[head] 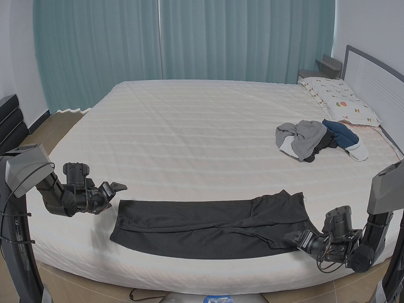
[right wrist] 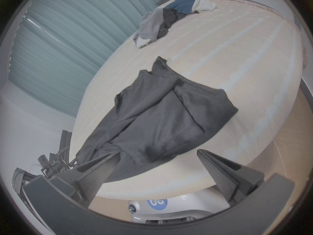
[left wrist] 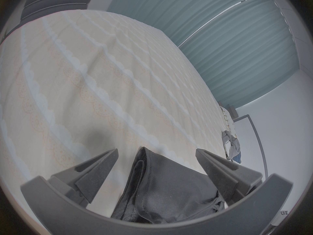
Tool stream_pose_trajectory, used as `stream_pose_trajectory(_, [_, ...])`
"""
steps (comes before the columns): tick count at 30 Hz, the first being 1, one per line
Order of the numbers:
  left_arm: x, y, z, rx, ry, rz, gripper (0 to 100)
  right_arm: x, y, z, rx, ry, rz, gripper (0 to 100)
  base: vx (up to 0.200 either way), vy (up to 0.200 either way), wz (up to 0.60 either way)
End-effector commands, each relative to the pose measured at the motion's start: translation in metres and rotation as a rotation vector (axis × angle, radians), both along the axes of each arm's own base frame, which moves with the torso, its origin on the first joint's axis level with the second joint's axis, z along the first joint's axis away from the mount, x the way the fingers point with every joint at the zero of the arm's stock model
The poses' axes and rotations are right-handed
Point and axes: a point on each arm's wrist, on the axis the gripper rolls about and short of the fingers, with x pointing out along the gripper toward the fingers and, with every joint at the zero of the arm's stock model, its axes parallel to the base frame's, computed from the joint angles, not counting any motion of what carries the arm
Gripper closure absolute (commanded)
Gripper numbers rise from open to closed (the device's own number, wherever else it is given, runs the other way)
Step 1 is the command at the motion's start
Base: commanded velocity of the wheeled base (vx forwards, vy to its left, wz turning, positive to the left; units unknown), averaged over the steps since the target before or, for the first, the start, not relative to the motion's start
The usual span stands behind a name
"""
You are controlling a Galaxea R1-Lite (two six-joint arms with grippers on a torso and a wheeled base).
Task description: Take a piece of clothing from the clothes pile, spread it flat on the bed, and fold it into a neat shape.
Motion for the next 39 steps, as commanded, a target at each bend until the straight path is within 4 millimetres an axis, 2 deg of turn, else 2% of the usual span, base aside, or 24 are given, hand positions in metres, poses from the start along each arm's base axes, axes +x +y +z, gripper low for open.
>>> stream_pose_trajectory(1, [0.000, 0.000, -0.001, 0.000, 0.002, 0.000, 0, 0.008, -0.004, 0.023, 0.036, -0.110, -0.021, 0, 0.000, 0.000, 0.00])
stream_pose_trajectory(6, [0.000, 0.000, -0.001, 0.000, 0.004, 0.000, 0, 0.013, -0.005, 0.035, 0.044, -0.166, -0.026, 0, 0.000, 0.000, 0.00])
stream_pose_trajectory(12, [0.000, 0.000, -0.001, -0.001, 0.004, -0.001, 0, 0.016, -0.004, 0.038, 0.053, -0.187, 0.004, 0, 0.000, 0.000, 0.00])
stream_pose_trajectory(18, [0.000, 0.000, -0.001, -0.001, 0.004, 0.001, 0, 0.029, -0.001, 0.022, 0.084, -0.137, 0.037, 0, 0.000, 0.000, 0.00])
stream_pose_trajectory(20, [0.000, 0.000, 0.000, -0.001, 0.001, 0.000, 0, 0.035, 0.000, 0.009, 0.084, -0.100, 0.043, 0, 0.000, 0.000, 0.00])
stream_pose_trajectory(24, [0.000, 0.000, 0.000, 0.000, 0.000, 0.001, 0, 0.038, 0.000, -0.012, 0.060, -0.037, 0.047, 0, 0.000, 0.000, 0.00])
stream_pose_trajectory(29, [-0.002, -0.001, 0.002, -0.001, 0.004, -0.002, 0, 0.041, -0.007, -0.024, 0.042, -0.009, 0.029, 0, 0.000, 0.000, 0.00])
stream_pose_trajectory(34, [-0.007, -0.005, 0.002, 0.001, 0.015, -0.010, 0, 0.037, -0.021, -0.019, 0.118, -0.015, -0.026, 0, 0.000, 0.000, 0.00])
stream_pose_trajectory(39, [-0.012, -0.010, 0.014, 0.011, -0.005, -0.025, 0, 0.030, -0.031, -0.012, 0.200, -0.086, -0.046, 0, 0.000, 0.000, 0.00])
